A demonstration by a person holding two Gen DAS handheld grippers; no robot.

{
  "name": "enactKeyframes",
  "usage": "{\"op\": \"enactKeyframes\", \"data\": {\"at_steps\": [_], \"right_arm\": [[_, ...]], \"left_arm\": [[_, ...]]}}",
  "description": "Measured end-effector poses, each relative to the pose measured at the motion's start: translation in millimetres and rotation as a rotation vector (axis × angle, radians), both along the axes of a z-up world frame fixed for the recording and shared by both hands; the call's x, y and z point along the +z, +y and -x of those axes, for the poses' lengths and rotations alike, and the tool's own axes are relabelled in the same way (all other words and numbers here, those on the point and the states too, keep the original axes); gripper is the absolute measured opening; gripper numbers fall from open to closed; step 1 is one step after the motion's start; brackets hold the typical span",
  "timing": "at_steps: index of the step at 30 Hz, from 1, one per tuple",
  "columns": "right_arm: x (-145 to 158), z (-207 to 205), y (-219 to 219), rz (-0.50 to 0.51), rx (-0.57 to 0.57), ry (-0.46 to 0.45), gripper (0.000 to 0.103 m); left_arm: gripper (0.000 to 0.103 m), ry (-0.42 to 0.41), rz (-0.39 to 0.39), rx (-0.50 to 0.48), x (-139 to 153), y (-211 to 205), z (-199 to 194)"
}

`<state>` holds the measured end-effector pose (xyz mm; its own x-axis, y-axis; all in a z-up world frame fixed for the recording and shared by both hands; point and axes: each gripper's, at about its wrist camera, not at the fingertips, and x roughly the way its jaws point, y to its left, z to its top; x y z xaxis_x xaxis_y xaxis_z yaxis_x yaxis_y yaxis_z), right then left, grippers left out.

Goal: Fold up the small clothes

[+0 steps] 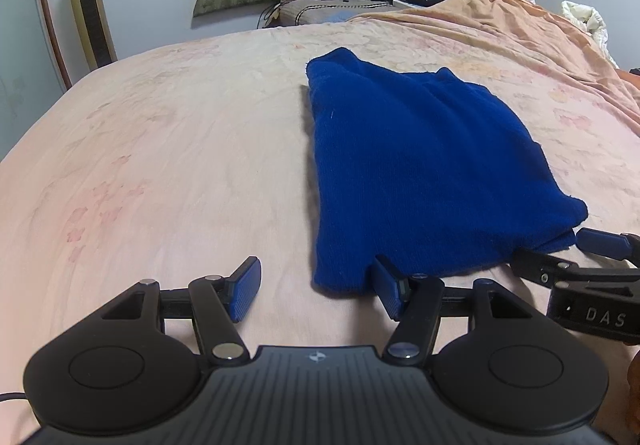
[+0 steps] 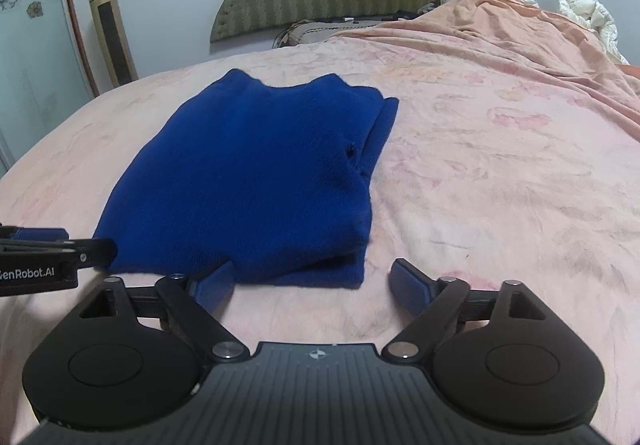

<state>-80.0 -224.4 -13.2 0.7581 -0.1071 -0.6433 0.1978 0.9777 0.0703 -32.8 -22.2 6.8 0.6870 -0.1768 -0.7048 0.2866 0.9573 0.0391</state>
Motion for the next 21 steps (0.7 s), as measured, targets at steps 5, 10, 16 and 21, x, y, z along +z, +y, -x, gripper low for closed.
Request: {"op": "enactKeyframes", "data": {"at_steps": [5, 10, 16, 21], "right_arm": [[1, 5, 6, 0.010, 0.005, 0.000, 0.092], [-1, 10, 11, 0.025, 0.011, 0.002, 0.096], [-1, 13, 17, 0.043, 0.012, 0.013, 0.101], [-3, 16, 23, 0.057, -0.008, 0.024, 0.103]], "left_arm": [[0.061, 0.005, 0.005, 0.006, -2, 1, 5], [0.061, 0.014, 0.004, 0.023, -8, 1, 9], [0.072, -0.005, 0.007, 0.069, -15, 5, 16], [0.077, -0.016, 0.002, 0.086, -18, 4, 19]]}}
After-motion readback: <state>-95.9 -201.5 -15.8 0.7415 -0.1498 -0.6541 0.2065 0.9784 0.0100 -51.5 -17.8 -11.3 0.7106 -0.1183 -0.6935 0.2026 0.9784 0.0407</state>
